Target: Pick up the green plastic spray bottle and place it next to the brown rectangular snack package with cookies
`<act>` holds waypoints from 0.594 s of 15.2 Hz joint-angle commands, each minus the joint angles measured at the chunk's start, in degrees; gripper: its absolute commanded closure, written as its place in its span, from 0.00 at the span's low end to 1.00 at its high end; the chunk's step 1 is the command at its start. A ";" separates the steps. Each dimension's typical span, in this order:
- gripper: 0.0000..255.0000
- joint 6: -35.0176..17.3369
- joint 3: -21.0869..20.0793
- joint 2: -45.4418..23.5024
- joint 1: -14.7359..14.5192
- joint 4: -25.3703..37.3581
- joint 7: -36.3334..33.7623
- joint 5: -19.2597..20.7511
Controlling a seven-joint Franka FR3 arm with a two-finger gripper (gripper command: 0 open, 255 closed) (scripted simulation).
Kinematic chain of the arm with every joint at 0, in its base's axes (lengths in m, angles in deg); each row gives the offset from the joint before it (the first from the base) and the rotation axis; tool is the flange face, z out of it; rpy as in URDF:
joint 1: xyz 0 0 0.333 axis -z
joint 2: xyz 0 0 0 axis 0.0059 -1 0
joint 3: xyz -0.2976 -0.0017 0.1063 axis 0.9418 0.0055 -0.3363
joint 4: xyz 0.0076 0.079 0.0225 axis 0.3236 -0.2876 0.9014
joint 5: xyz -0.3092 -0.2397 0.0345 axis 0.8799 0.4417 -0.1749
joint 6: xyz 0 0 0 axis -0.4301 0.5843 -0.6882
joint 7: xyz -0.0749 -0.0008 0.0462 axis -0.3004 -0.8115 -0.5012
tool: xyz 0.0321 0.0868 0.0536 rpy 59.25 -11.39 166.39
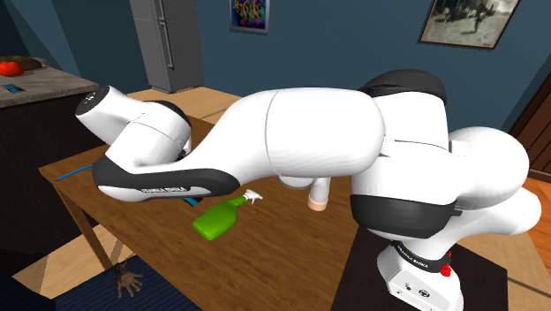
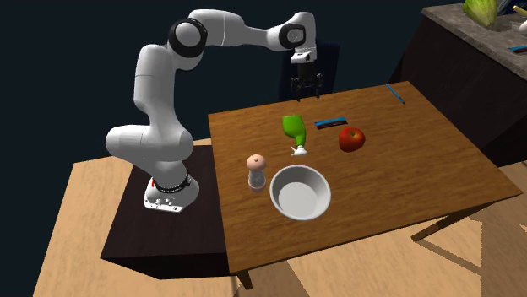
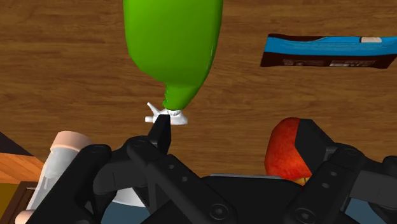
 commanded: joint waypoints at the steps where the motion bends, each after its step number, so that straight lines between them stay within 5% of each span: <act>1: 0.00 3.02 0.27 -0.38 0.41 3.08 -0.43 0.48; 9: 0.00 4.52 0.36 -0.52 0.68 4.71 -0.66 0.68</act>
